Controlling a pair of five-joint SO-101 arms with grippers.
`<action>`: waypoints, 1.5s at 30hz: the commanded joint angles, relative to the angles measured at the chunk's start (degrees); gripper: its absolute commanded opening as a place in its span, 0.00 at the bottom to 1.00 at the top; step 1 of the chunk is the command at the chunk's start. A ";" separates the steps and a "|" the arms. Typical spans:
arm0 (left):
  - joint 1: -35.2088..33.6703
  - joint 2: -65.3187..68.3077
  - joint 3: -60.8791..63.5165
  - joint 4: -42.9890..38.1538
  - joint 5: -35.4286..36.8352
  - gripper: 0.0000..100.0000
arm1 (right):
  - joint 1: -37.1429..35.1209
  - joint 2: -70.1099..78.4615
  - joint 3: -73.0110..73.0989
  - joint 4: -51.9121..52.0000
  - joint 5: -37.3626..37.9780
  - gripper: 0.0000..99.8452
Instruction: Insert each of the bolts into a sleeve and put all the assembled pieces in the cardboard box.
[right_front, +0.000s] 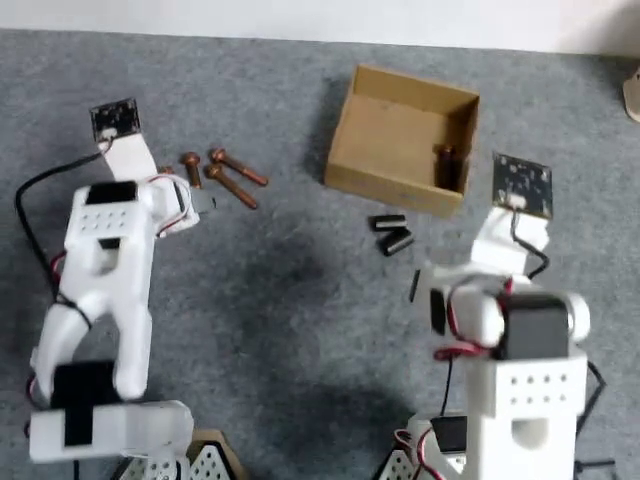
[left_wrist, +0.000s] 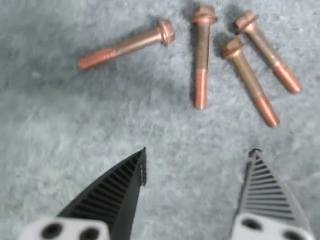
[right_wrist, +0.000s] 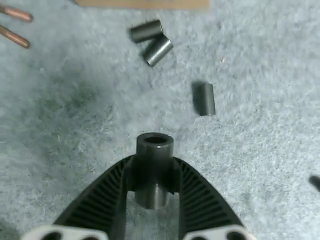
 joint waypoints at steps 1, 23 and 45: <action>-0.40 3.91 -8.92 1.41 -1.67 0.15 | -0.40 -5.67 0.22 -0.48 0.70 0.00; 1.27 37.49 -42.07 3.25 -1.49 0.09 | -0.40 -34.77 13.85 -0.48 2.99 0.00; 4.70 47.87 -54.81 7.82 4.22 0.09 | -0.40 -37.58 18.15 -0.48 2.99 0.00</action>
